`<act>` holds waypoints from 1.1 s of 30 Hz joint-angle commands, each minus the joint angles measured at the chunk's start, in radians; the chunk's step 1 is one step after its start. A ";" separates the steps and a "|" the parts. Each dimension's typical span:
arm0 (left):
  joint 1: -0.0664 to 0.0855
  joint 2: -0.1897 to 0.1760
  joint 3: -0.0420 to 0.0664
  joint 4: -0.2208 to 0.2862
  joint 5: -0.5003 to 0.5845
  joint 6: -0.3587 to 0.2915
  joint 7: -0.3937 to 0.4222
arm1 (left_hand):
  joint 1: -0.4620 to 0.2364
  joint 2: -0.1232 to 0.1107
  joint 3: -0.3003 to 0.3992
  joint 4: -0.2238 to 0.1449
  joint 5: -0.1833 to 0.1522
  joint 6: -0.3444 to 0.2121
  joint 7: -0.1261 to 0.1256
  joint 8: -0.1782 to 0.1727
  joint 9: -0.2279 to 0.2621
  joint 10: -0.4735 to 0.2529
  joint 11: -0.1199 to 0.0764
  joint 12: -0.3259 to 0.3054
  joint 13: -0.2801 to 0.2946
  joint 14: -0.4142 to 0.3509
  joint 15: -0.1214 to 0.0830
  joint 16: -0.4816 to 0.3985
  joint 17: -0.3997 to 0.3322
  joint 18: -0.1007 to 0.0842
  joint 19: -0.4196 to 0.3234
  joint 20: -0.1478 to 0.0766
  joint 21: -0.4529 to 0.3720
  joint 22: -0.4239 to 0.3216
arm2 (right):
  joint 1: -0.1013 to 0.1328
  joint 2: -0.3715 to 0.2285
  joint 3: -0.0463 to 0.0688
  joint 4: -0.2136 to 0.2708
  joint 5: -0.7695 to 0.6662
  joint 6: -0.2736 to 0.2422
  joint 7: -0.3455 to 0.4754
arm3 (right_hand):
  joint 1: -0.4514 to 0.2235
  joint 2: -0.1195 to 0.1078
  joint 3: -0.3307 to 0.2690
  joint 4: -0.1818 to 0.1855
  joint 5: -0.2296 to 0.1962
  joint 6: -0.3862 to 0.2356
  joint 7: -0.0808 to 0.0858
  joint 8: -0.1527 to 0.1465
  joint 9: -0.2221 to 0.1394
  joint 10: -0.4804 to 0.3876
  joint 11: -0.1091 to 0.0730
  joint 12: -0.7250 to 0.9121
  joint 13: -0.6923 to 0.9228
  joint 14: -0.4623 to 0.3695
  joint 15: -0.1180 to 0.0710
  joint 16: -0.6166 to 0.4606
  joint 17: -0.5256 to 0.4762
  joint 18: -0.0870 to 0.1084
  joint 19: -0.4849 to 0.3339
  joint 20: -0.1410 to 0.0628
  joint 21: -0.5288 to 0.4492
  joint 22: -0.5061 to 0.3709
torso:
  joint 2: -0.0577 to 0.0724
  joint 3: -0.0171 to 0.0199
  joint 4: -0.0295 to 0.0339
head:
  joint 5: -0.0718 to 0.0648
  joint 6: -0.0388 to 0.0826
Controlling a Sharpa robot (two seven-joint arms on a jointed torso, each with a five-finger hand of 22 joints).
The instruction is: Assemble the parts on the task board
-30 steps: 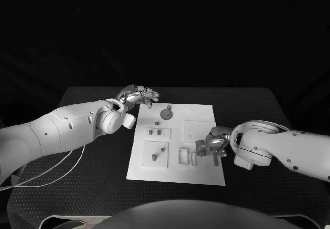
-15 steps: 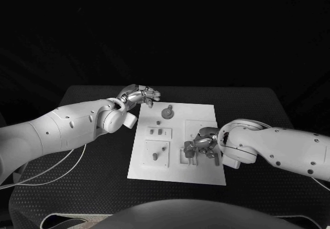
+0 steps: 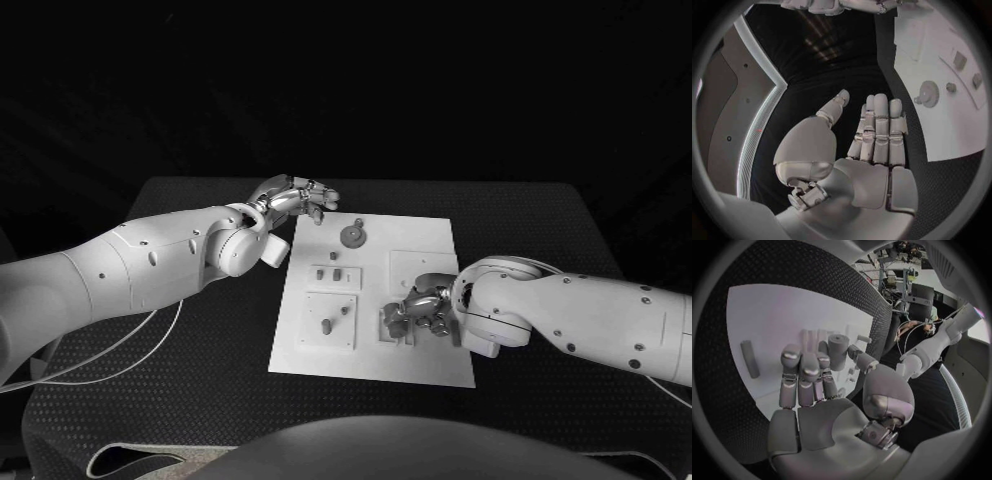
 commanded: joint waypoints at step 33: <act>0.002 -0.002 0.001 0.005 0.006 0.015 0.004 | -0.010 -0.003 0.004 0.003 -0.004 -0.005 0.003 -0.005 -0.001 -0.005 0.001 0.007 -0.001 -0.004 0.006 -0.008 0.003 0.014 0.001 -0.004 -0.005 0.003 | -0.018 0.026 -0.003 -0.021 -0.028 0.012 0.013 | -0.019 0.000 -0.001 0.005 -0.002 0.008 0.001 -0.006 0.002 0.004 -0.002 -0.007 0.003 0.000 -0.006 -0.006 0.002 0.036 -0.005 0.001 0.002 0.007 | -0.001 -0.0002 -0.0009 | 0.010 0.000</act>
